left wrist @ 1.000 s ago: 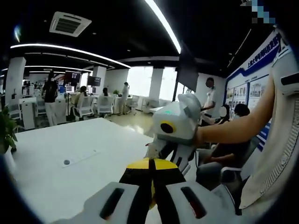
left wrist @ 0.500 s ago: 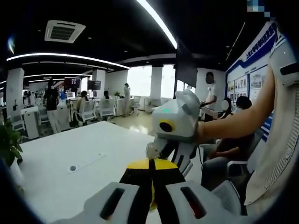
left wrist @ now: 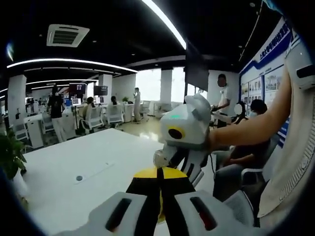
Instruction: Compare the silicone blocks by pressing each to a similar depth, holding the contact briefly, and releasing to observe deformation and rebound differences across the visible hardness samples.
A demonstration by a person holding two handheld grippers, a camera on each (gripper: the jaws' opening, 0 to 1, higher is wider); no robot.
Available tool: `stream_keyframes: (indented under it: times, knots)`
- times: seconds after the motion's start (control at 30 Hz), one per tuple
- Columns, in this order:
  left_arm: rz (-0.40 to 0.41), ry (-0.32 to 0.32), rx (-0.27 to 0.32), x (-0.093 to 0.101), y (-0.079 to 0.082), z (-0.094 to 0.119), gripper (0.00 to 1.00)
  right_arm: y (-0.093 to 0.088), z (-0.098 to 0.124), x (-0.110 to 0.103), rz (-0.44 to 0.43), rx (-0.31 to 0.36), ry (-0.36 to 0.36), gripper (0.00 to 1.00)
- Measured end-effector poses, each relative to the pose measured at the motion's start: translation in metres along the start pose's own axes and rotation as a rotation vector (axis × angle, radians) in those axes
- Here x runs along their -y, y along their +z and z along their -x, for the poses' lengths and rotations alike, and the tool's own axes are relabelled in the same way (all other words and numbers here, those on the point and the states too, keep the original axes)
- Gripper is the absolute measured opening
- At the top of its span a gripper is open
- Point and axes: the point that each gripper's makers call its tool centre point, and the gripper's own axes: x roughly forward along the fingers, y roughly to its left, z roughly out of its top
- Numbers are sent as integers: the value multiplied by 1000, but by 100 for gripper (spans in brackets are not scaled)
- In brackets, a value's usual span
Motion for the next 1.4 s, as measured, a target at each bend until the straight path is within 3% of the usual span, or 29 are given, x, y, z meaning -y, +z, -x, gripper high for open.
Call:
stream_keyframes:
  times: [0.4, 0.47, 0.53, 1.4]
  knots:
    - [36, 5, 20, -1, 3, -1, 0, 3, 2, 7, 26, 7, -28, 16]
    - [75, 4, 21, -3, 2, -2, 0, 2, 2, 6, 31, -1, -16, 18]
    - [82, -1, 20, -3, 1, -3, 0, 2, 2, 10, 87, 8, -37, 19]
    - [205, 15, 19, -10, -10, -3, 0, 2, -5, 15, 92, 14, -29, 30]
